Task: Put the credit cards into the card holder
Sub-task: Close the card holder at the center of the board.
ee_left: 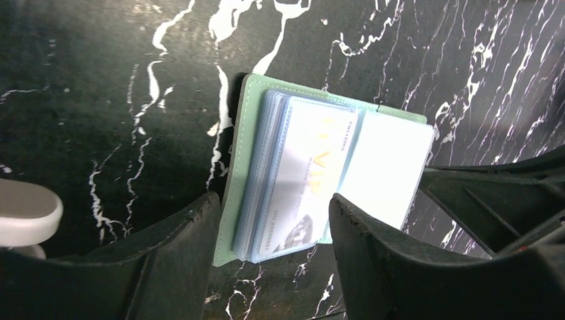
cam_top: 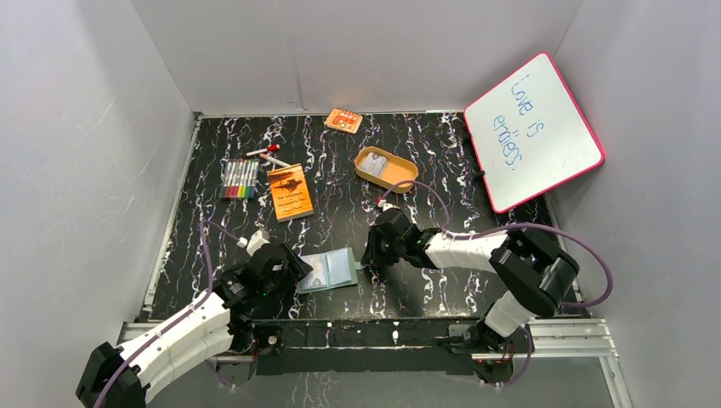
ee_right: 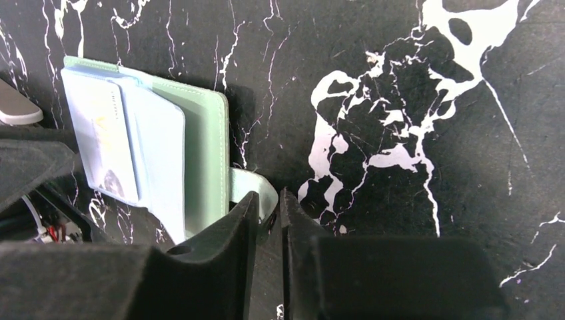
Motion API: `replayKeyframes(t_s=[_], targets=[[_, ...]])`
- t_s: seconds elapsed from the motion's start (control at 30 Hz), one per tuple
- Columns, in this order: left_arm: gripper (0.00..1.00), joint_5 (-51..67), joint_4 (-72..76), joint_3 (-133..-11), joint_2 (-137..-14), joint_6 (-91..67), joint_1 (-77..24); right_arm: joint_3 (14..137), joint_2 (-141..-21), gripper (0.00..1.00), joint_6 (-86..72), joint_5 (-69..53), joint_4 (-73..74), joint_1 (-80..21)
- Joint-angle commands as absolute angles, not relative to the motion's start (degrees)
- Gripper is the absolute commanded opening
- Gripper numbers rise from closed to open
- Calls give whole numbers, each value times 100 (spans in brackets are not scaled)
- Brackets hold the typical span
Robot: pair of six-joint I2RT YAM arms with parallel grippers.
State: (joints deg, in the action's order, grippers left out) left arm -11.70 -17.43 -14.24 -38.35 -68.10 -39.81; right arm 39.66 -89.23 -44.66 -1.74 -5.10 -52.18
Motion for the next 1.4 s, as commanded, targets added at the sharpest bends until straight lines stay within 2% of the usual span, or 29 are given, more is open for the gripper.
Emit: replayKeyframes(t_s=[0.0,0.1,0.13,0.37,0.5,0.73,0.93,1.07,1.37], targets=[[59,-763,-1354,-1527,-4136,-6472,-3973,3990,-8923,20,-4378,-36,-813,-5176],[58,-491,-942,-1538,-4371,-6296,-3972,3894,-8559,3,-4295,136,-727,-5176],[56,-386,-781,-1538,-4457,-6237,-3973,3861,-8386,0,-4251,217,-632,-5172],[51,431,324,-1806,-5597,-5878,-3970,3739,-7078,0,-3700,226,190,-5177],[47,719,952,-1933,-6285,-5849,-3980,3767,-6696,0,-3550,-177,328,-5177],[41,1084,1853,-2174,-7318,-5847,-4050,3929,-6739,0,-3583,-1114,-361,-5183],[41,1014,2003,-2407,-7740,-5863,-4148,3679,-7127,0,-3819,-1397,-1155,-5203],[48,543,1522,-2342,-7348,-5959,-4161,3616,-7370,0,-3972,-1280,-1540,-5204],[67,-431,-282,-2128,-5373,-6023,-4172,3804,-7950,0,-4159,-894,-1650,-5218]])
